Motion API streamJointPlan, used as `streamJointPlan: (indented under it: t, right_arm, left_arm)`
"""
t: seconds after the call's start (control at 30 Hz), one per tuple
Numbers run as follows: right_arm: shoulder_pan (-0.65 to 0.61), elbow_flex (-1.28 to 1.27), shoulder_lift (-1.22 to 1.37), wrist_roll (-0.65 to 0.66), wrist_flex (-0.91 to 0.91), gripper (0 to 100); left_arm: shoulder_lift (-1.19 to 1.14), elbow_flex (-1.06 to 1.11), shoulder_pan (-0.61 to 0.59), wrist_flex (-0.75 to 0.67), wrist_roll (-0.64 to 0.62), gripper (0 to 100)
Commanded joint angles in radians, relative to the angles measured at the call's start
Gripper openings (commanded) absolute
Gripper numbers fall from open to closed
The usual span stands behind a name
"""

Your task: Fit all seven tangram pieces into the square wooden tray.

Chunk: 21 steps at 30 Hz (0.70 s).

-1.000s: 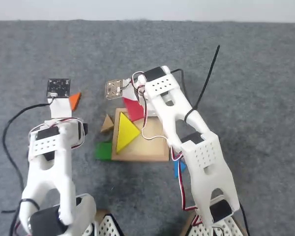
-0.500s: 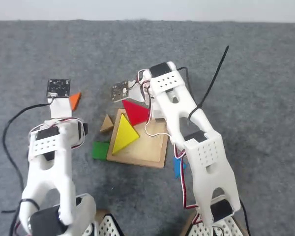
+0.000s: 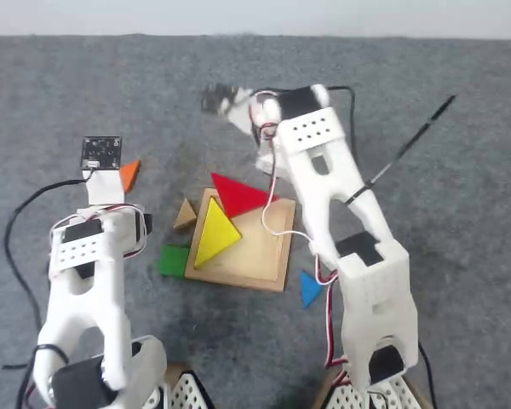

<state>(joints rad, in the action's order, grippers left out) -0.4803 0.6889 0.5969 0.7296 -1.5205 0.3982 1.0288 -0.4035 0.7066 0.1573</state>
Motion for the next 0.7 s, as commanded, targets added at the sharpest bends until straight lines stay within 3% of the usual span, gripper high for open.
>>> streamJointPlan:
  t: [0.0,0.13,0.3,0.53,0.67]
  right_arm:
    - [-0.038,0.060,0.012,-0.471,0.295,1.0]
    - [-0.041,0.061,0.140,-0.661,0.561,0.6]
    - [-0.059,0.061,0.268,-0.717,0.753,0.7]
    - [-0.105,0.063,0.306,-0.701,0.581,0.7]
    - [-0.147,0.063,0.303,-0.552,0.456,0.7]
  left_arm:
    - [0.040,-0.005,-0.006,-0.017,0.008,20]
    - [0.040,-0.005,-0.006,-0.017,0.008,20]
    - [0.040,-0.005,-0.006,-0.017,0.008,20]
    - [0.040,-0.005,-0.006,-0.017,0.008,20]
    - [0.040,-0.005,-0.006,-0.017,0.008,20]
